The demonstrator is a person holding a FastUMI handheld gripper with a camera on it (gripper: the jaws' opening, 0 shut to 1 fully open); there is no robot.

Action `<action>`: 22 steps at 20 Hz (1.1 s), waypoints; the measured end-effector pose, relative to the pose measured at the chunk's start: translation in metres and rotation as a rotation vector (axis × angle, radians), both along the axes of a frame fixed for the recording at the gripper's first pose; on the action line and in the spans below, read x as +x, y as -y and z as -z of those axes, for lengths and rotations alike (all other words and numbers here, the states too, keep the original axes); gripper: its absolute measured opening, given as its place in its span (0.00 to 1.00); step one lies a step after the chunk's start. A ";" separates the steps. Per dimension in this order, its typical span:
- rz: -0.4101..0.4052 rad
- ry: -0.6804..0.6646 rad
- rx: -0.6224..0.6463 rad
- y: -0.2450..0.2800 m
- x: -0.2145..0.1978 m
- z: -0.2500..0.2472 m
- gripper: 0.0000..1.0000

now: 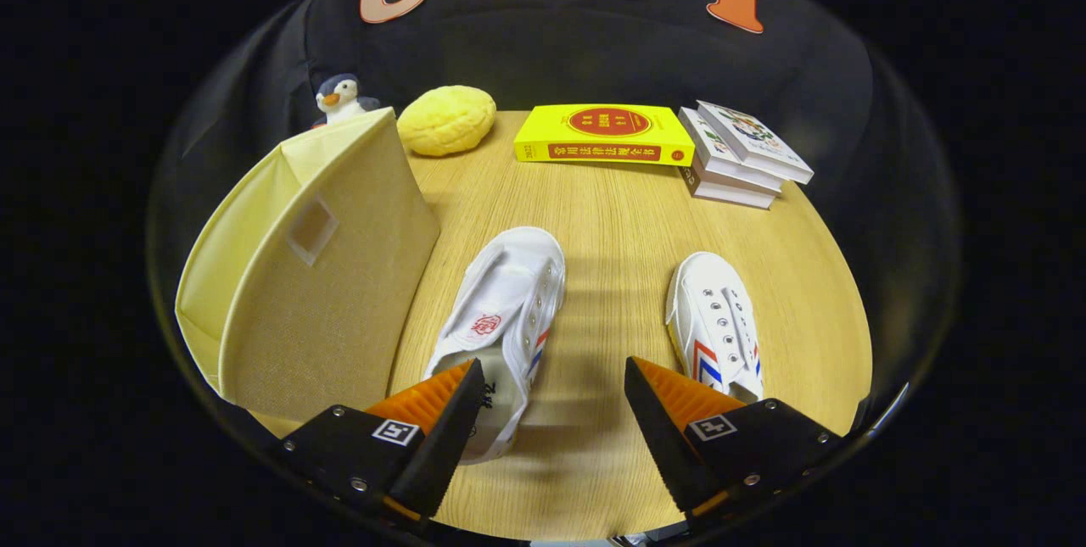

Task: Open the storage box then place both shoes into the box .Put the left shoe in first, then the right shoe, with the right side of both shoes facing outward in a uniform manner.

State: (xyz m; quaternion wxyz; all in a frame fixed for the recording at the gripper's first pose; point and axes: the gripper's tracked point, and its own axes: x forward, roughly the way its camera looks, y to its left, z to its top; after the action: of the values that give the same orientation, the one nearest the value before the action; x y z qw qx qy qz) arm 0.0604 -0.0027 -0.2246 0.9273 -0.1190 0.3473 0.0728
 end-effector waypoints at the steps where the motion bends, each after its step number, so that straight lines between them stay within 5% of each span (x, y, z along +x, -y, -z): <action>1: -0.005 -0.013 0.000 -0.002 0.003 0.004 0.99; 5: -0.010 -0.053 -0.019 -0.005 0.013 0.020 0.92; 9: -0.010 -0.092 -0.004 -0.012 0.017 0.034 0.65; 12: -0.018 -0.115 0.027 -0.018 0.016 0.039 0.30; 16: 0.015 -0.115 0.067 -0.019 0.018 0.039 0.01; 22: 0.053 0.011 0.265 -0.027 0.037 0.003 0.00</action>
State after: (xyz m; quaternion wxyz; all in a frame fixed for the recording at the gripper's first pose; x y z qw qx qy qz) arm 0.0972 0.0246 -0.2276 0.9384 0.0135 0.3325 0.0928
